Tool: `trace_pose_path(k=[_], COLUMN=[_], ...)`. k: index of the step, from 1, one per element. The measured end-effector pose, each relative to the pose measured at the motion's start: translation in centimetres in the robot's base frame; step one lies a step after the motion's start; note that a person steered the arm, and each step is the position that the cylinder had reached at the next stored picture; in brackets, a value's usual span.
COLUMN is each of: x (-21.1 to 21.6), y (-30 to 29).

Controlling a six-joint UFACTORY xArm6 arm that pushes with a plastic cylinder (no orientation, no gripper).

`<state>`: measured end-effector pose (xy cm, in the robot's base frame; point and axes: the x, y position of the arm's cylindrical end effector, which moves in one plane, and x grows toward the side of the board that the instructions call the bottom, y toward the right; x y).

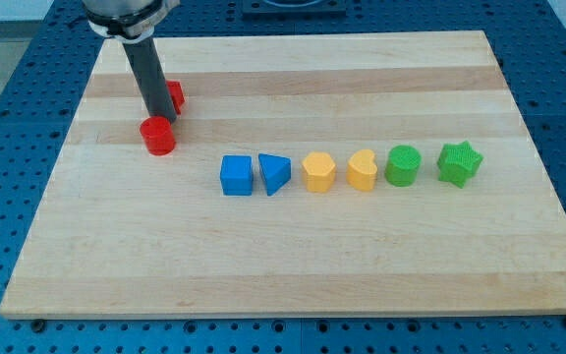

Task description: Push the red circle slightly down and right a bit

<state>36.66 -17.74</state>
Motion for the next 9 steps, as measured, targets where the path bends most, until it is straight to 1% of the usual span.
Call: trace_pose_path(k=[1,3,5,6,7,9], x=[1.3,5.4,5.6,6.9,7.3,7.8], y=[0.0,0.0,-3.7,-3.4,-1.8,-1.4])
